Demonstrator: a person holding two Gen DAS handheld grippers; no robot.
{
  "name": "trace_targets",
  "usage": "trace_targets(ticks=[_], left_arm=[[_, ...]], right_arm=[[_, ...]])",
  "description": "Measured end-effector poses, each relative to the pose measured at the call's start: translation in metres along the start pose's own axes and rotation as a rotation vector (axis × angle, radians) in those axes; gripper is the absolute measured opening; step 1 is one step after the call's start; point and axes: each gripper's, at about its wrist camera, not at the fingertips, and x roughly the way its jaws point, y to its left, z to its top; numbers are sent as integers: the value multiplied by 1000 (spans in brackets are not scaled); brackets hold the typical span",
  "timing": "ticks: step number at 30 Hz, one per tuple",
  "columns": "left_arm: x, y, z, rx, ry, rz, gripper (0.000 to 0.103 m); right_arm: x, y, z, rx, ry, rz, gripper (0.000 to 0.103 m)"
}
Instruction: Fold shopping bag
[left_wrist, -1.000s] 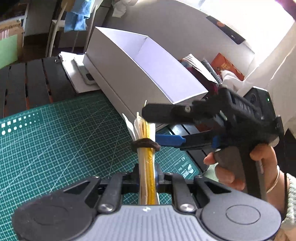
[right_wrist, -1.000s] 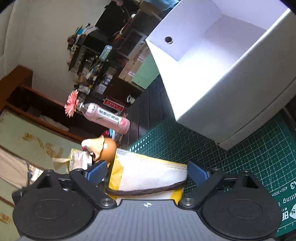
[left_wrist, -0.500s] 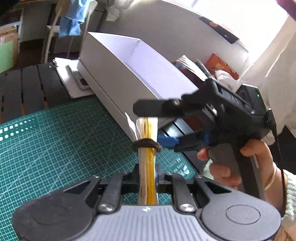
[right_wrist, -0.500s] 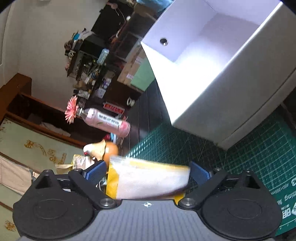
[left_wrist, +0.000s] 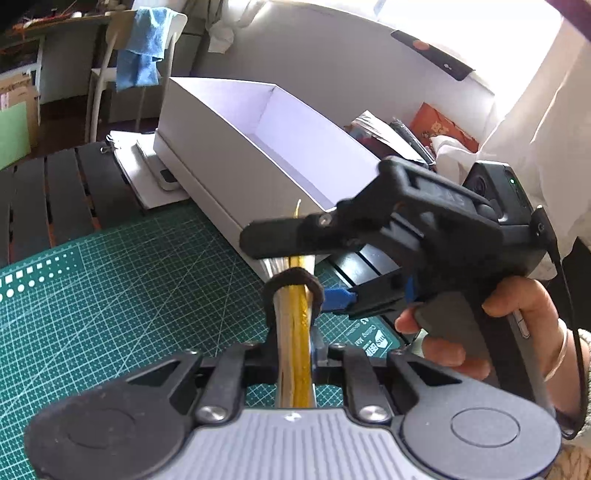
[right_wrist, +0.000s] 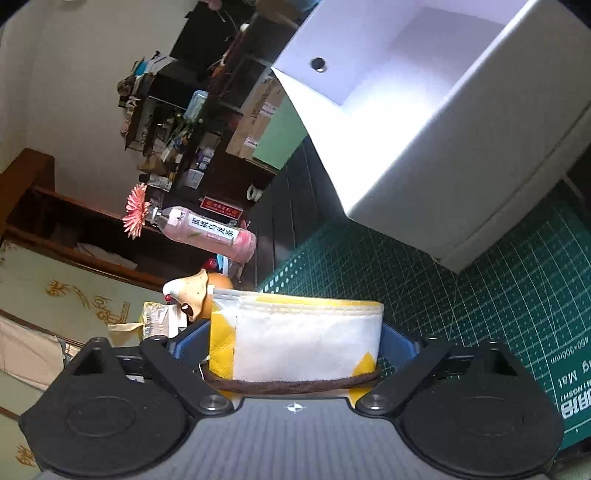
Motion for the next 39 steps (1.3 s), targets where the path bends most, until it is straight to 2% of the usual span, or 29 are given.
trace_targets(ticks=[12, 17, 23, 28, 30, 34, 37, 39], left_arm=[[0, 5, 1, -39, -12, 9, 13], [-2, 5, 2, -42, -27, -8, 13], [0, 8, 3, -51, 0, -30, 17], [-2, 0, 0, -2, -15, -25, 15], [-1, -1, -1, -3, -15, -21, 13], [-1, 1, -1, -18, -33, 1, 12], [-2, 4, 0, -29, -33, -4, 12], [-4, 5, 1, -33, -38, -17, 12]], right_arm=[[7, 7, -7, -41, 35, -12, 91], [-2, 4, -3, -8, -14, 8, 87], [-7, 13, -2, -92, -62, -48, 86], [-12, 9, 1, -84, -103, -50, 86], [-11, 7, 1, -83, -94, -52, 88], [2, 10, -5, -86, -8, -49, 89], [3, 17, -7, -145, -4, -71, 90], [0, 16, -6, -135, -8, -61, 90]])
